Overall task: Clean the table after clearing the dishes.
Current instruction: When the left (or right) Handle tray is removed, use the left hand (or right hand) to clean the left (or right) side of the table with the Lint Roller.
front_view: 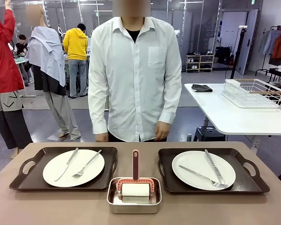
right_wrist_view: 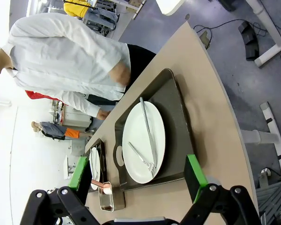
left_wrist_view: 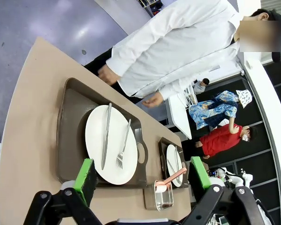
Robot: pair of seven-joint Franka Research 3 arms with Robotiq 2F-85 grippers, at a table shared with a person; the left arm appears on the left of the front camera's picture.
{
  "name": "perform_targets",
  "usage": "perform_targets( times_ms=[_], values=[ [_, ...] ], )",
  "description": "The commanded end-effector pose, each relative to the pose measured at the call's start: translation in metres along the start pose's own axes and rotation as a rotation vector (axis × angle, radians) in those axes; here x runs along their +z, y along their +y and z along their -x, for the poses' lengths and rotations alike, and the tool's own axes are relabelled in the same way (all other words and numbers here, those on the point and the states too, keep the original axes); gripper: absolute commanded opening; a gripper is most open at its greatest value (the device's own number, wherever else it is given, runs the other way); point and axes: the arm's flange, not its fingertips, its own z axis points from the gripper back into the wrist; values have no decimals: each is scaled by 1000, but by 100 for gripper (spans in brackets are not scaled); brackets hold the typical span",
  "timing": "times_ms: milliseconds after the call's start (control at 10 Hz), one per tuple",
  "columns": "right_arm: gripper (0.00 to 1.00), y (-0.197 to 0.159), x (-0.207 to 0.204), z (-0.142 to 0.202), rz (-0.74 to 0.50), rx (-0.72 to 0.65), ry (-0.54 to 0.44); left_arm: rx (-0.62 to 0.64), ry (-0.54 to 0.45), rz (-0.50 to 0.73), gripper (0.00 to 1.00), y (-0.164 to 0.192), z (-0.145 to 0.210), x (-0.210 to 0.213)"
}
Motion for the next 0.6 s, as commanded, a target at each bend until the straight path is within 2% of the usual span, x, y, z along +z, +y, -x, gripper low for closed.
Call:
perform_targets(
  times_ms=[0, 500],
  values=[
    [100, -1, 1, 1, -15, 5, -7, -4, -2, 15, 100, 3, 0, 2],
    [100, -1, 1, 1, -15, 5, -7, -4, -2, 15, 100, 3, 0, 2]
  ],
)
